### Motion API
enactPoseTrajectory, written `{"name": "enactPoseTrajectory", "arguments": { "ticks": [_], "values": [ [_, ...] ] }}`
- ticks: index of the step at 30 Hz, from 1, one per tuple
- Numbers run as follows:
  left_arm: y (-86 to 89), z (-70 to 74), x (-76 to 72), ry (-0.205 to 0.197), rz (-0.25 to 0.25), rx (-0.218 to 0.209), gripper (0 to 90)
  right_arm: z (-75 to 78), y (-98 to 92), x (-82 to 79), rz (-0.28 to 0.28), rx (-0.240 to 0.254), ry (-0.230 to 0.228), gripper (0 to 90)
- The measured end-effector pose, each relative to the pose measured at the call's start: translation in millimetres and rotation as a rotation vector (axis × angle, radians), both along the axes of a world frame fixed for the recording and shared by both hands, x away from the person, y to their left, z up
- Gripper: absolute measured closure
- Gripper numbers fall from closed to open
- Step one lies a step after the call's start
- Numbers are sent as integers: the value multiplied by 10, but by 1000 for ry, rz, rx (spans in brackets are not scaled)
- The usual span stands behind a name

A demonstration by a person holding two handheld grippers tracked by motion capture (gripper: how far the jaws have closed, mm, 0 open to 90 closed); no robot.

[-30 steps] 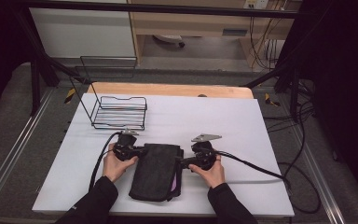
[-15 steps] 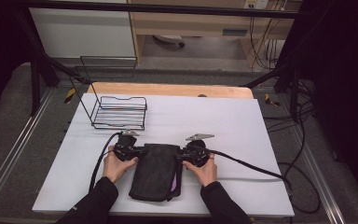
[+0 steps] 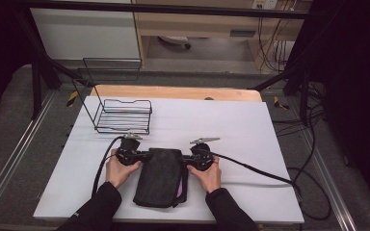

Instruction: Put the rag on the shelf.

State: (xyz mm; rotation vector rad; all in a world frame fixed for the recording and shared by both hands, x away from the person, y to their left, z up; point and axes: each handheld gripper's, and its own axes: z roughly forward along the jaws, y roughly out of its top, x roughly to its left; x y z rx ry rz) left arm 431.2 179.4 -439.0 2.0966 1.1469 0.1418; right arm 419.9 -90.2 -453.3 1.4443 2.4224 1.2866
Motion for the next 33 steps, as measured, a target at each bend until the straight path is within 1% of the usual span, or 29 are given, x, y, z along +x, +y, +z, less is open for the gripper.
{"name": "enactPoseTrajectory", "arguments": {
  "ticks": [3,6,7,9,10,12,13,15,18,21,22,24,28,29,30,33],
  "values": [
    [29,31,-12,-12,-3,-17,818,22,-8,-8,3,3,-5,749],
    [60,90,-51,-34,-4,-40,820,52,-17,-17,6,8,-16,755],
    [73,119,-69,-41,-8,-48,820,85,-27,-31,10,18,-25,757],
    [90,175,-105,-59,-15,-62,821,96,-28,-36,10,22,-32,758],
    [98,201,-121,-66,-18,-65,821,139,-39,-52,15,41,-44,759],
    [113,248,-152,-80,-22,-73,821,162,-41,-59,19,42,-51,759],
    [118,270,-168,-88,-23,-70,821,214,-32,-81,27,51,-71,760],
    [137,318,-198,-105,-28,-69,821,241,-27,-93,29,55,-78,760],
    [174,385,-237,-129,-30,-75,822,310,-15,-121,41,59,-119,760],
    [221,459,-286,-155,-35,-77,821,365,5,-153,48,64,-143,760],
    [235,487,-302,-164,-37,-79,822,382,12,-164,49,67,-152,761],
    [253,539,-333,-171,-39,-101,822,418,18,-181,51,77,-165,762],
    [271,643,-387,-205,-39,-115,822,502,13,-213,57,92,-208,764],
    [275,670,-399,-212,-41,-114,822,542,17,-228,60,95,-230,765],
    [277,694,-411,-221,-42,-113,822,542,17,-228,60,95,-230,765],
    [277,752,-447,-239,-42,-114,822,586,31,-250,64,93,-259,765]
  ]
}}
